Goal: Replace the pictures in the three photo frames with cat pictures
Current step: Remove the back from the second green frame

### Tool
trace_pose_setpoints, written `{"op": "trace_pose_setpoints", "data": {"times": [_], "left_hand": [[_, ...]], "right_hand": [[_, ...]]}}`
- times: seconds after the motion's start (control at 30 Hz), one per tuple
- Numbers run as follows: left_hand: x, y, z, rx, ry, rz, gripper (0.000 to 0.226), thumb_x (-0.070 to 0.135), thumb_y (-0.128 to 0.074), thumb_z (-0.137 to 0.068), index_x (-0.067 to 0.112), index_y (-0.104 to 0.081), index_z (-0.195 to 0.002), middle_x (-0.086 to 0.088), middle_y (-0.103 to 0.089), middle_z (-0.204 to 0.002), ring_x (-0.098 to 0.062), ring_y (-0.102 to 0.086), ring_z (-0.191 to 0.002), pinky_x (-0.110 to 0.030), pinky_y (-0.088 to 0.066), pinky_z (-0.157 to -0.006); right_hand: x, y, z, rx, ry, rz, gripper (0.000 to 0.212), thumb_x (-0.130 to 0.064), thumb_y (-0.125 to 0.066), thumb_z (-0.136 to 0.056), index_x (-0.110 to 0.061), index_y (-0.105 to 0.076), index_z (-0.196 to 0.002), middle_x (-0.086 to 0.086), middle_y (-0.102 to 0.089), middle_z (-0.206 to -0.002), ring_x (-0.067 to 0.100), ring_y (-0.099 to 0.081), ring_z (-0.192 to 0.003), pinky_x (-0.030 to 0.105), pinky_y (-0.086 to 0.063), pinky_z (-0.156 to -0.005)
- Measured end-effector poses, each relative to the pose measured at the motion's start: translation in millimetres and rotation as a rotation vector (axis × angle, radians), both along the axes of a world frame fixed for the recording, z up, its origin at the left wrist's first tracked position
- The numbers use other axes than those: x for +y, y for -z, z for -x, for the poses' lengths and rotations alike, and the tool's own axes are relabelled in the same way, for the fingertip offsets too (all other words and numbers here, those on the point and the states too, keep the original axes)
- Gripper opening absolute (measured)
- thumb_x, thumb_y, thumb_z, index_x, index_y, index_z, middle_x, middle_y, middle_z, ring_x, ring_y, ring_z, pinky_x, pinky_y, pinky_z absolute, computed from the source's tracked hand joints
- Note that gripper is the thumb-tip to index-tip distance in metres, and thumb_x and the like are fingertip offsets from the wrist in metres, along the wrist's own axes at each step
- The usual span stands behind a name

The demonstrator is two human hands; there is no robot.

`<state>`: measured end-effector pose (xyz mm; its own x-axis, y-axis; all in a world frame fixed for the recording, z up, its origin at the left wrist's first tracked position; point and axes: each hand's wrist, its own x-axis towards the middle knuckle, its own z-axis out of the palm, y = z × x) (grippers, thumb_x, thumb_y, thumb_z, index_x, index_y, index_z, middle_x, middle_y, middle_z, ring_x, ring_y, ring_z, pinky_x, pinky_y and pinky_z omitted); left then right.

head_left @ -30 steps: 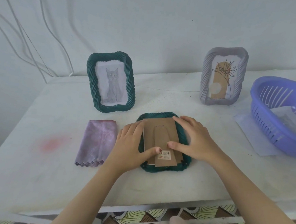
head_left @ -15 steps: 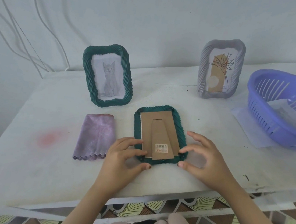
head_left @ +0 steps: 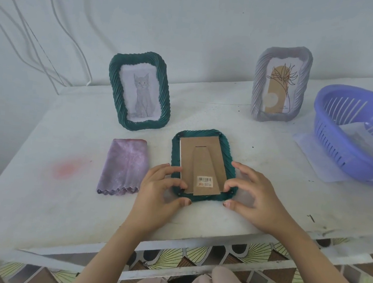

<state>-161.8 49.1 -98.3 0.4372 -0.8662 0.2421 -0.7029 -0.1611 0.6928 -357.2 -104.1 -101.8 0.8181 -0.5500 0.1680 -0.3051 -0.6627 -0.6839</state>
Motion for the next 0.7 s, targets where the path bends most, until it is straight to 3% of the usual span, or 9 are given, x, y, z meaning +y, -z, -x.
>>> {"op": "trace_pose_setpoints", "data": {"times": [0.17,0.33,0.5,0.7], "left_hand": [[-2.0,-2.5,-0.9,0.032,0.026,-0.036,0.021,0.046,-0.069,-0.06,0.037,-0.063,-0.079,0.018,-0.049,-0.123,-0.007,-0.029,-0.126,-0.027,-0.022,-0.104],[-3.3,-3.0,-0.7,0.048,0.042,-0.042,0.017,0.04,-0.069,-0.062,0.04,-0.061,-0.077,0.015,-0.048,-0.126,-0.008,-0.025,-0.128,-0.028,-0.019,-0.106],[-0.6,3.0,2.7,0.075,0.059,-0.024,0.01,0.023,-0.075,-0.072,0.031,-0.07,-0.07,0.015,-0.048,-0.127,0.0,-0.022,-0.126,-0.023,-0.016,-0.104],[1.0,-1.2,2.8,0.062,0.046,-0.02,0.012,0.021,-0.077,-0.072,0.031,-0.071,-0.069,0.02,-0.048,-0.125,-0.001,-0.026,-0.124,-0.024,-0.017,-0.103]], "right_hand": [[-0.1,-0.7,0.7,0.009,0.002,0.016,0.029,-0.059,-0.054,-0.067,-0.045,-0.054,-0.093,-0.029,-0.026,-0.138,-0.002,-0.025,-0.13,0.028,-0.016,-0.106],[1.2,-2.7,1.2,0.036,-0.002,0.014,0.031,-0.061,-0.052,-0.068,-0.045,-0.054,-0.094,-0.021,-0.028,-0.141,-0.001,-0.024,-0.129,0.027,-0.013,-0.104],[1.8,-3.5,1.2,0.046,-0.007,0.014,0.03,-0.06,-0.052,-0.069,-0.044,-0.056,-0.094,-0.021,-0.027,-0.141,0.001,-0.023,-0.13,0.029,-0.013,-0.106],[3.7,-7.1,1.9,0.032,-0.01,-0.005,0.017,-0.03,-0.074,-0.076,-0.041,-0.062,-0.081,-0.02,-0.027,-0.141,0.001,-0.022,-0.129,0.029,-0.012,-0.106]]}}
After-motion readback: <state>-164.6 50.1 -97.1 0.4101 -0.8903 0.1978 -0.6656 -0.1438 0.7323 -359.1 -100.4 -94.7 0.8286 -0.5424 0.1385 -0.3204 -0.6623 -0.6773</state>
